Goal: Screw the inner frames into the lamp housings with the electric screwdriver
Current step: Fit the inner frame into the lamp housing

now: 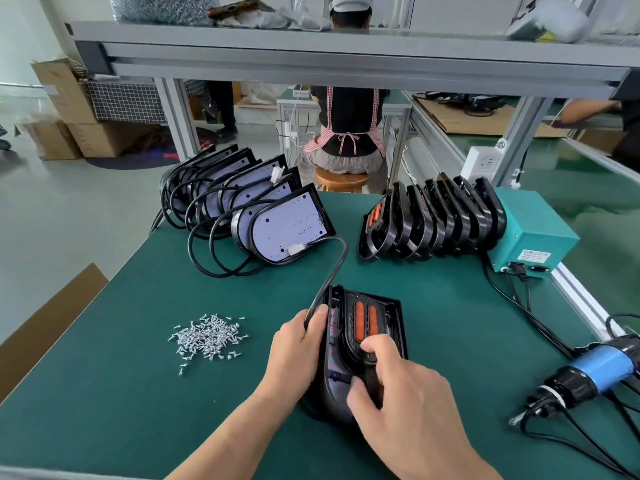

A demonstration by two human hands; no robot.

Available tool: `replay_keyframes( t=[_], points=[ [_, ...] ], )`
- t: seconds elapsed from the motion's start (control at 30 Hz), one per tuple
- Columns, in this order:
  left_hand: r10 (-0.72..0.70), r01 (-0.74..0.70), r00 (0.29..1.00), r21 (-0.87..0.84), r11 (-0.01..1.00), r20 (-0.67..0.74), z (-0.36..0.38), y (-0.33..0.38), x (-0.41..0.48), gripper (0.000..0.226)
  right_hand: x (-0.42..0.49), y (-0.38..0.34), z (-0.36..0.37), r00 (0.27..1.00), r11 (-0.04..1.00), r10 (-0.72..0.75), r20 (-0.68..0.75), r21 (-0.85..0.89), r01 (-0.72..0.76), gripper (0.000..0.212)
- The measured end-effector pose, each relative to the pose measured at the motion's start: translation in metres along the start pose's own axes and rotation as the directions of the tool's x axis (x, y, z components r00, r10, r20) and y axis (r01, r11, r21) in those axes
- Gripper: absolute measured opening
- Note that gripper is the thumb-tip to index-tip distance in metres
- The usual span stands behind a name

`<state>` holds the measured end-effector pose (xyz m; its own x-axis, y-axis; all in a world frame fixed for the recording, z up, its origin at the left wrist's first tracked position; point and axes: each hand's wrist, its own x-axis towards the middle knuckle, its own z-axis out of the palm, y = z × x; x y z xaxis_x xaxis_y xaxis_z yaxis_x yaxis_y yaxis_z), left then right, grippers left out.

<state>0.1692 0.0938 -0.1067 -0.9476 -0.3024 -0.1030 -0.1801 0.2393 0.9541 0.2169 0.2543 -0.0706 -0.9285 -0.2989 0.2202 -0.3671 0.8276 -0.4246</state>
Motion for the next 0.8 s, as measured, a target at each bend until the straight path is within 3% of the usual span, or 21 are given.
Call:
replay_keyframes(
  t=[0.23, 0.37, 0.47, 0.63, 0.8],
  points=[
    [-0.011, 0.01, 1.0, -0.021, 1.0, -0.015, 0.0, -0.004, 0.003, 0.051, 0.005, 0.01, 0.005, 0.996, 0.995, -0.085, -0.008, -0.058, 0.085, 0.031],
    [-0.035, 0.036, 0.999, -0.028, 0.999, 0.037, 0.001, -0.008, 0.004, 0.056, 0.0, 0.015, 0.012, 0.979, 0.983, -0.161, -0.125, -0.105, 0.148, 0.029],
    [0.017, -0.018, 1.0, -0.025, 1.0, -0.014, 0.005, -0.01, 0.008, 0.042, -0.005, 0.019, 0.016, 0.966, 0.984, -0.171, -0.194, -0.077, 0.158, 0.028],
    [0.305, -0.286, 0.941, 0.134, 0.949, -0.15, 0.001, 0.003, 0.029, 0.038, -0.009, 0.019, 0.023, 0.949, 0.984, -0.174, -0.264, -0.069, 0.162, 0.032],
    [0.226, -0.122, 0.939, 0.364, 0.923, -0.259, -0.003, -0.002, 0.052, 0.044, -0.013, 0.02, 0.025, 0.921, 0.977, -0.209, -0.328, -0.101, 0.186, 0.031]
  ],
)
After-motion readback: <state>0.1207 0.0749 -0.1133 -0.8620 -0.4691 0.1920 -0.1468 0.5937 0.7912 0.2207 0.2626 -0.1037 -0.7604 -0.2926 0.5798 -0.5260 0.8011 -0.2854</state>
